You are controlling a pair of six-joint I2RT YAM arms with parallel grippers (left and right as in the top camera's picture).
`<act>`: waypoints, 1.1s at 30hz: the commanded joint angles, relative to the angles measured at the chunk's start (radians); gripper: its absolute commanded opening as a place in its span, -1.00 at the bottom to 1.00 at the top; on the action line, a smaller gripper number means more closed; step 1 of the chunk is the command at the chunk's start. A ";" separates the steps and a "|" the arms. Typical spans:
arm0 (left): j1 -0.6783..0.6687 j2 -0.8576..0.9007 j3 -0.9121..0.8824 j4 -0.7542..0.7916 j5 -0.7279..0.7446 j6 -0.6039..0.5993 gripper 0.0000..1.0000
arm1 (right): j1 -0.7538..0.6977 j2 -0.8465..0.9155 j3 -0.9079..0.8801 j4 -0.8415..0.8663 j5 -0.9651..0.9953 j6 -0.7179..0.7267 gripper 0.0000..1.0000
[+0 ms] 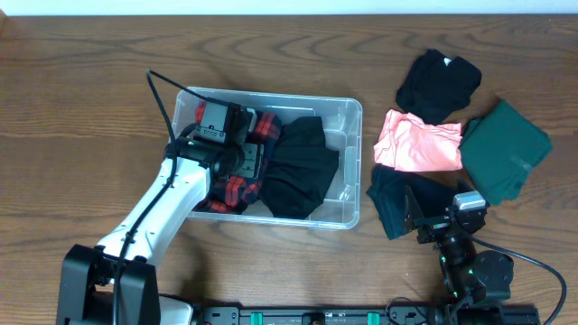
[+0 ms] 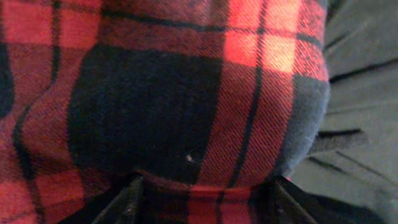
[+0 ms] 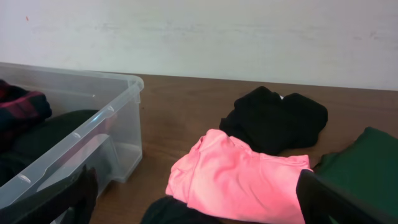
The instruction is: Pack container
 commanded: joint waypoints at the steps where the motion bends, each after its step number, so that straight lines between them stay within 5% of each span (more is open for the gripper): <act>1: 0.025 0.080 -0.070 -0.045 -0.091 -0.162 0.28 | 0.003 -0.004 -0.003 -0.001 0.007 0.013 0.99; 11: 0.025 0.076 -0.061 -0.070 -0.138 -0.360 0.29 | 0.003 -0.004 -0.003 -0.001 0.007 0.013 0.99; 15: 0.025 0.038 0.024 -0.160 -0.135 -0.310 0.32 | 0.003 -0.004 -0.003 -0.001 0.007 0.013 0.99; 21: 0.025 -0.053 0.238 -0.376 -0.136 -0.179 0.63 | 0.003 -0.004 -0.003 -0.001 0.007 0.013 0.99; 33: 0.025 -0.304 0.419 -0.492 -0.147 -0.110 0.96 | 0.003 -0.004 -0.003 -0.001 0.007 0.013 0.98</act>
